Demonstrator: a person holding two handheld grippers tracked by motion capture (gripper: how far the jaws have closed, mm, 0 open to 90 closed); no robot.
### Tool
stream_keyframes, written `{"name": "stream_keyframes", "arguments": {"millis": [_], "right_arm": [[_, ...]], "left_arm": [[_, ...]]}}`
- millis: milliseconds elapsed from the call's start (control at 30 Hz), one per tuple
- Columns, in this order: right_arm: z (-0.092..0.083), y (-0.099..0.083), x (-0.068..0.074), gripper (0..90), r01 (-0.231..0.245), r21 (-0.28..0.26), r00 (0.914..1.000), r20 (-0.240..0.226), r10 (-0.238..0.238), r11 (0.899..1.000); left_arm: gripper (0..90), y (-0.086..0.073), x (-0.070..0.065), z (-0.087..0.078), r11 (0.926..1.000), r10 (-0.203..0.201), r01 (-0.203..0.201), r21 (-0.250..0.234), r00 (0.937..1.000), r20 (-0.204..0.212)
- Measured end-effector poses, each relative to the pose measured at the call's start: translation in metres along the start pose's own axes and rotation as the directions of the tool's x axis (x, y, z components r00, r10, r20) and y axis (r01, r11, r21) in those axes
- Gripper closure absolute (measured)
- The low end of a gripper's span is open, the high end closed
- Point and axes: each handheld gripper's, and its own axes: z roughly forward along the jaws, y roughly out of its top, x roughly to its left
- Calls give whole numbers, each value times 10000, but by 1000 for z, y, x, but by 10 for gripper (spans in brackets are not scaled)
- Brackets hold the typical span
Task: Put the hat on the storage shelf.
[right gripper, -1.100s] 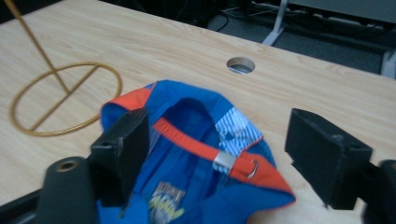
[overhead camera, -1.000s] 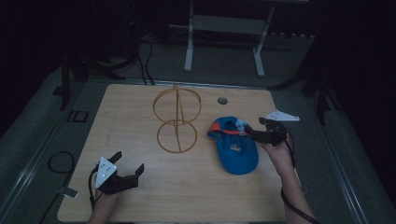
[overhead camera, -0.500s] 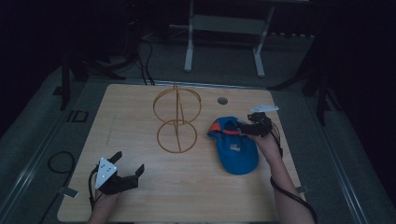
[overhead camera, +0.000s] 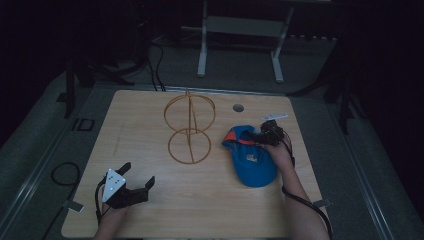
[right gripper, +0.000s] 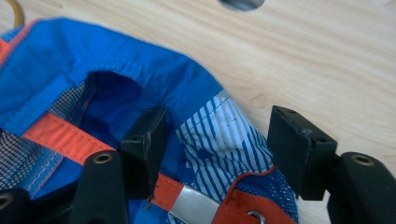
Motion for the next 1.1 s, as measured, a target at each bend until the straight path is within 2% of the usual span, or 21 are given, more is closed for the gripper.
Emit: {"name": "stream_keyframes", "arguments": {"millis": [233,367,467,567,667,800,833,933,1000,1100], "right_arm": [[7,-1,1,466,292,527,9996,-43,-290,9982],[13,-4,5,576,758,968,9971,36,-766,9924],[13,-5,3,673,542,854,9981,-347,-514,9949],[12,-6,5,800,646,792,9963,-622,-597,9948],[12,-6,11,850,911,847,9951,-453,-875,9922],[12,-4,14,870,873,930,9960,-287,-849,9918],[8,-5,16,874,791,797,9969,-46,-790,9937],[-5,-3,17,877,528,233,9986,55,-529,9983],[-16,-1,19,877,524,-83,9985,174,-523,9986],[-34,4,20,877,423,-507,9990,185,-415,9978]], "left_arm": [[26,0,1,0,10000,-95,96,-24,9999,72],[26,1,1,0,9999,-113,113,-55,9999,25],[26,0,1,0,9999,-126,126,-9,9999,-12],[26,1,1,-1,9999,-130,130,-57,9999,22],[26,1,1,-1,9995,-289,290,-114,9995,84],[26,0,2,0,9985,-530,533,-125,9983,247],[26,1,2,0,9989,-459,459,-13,9987,243],[27,-1,0,2,10000,-67,67,35,9997,244],[27,-1,-2,3,10000,-58,56,56,9996,291],[27,0,-5,5,9992,-131,116,383,9992,382]]}}
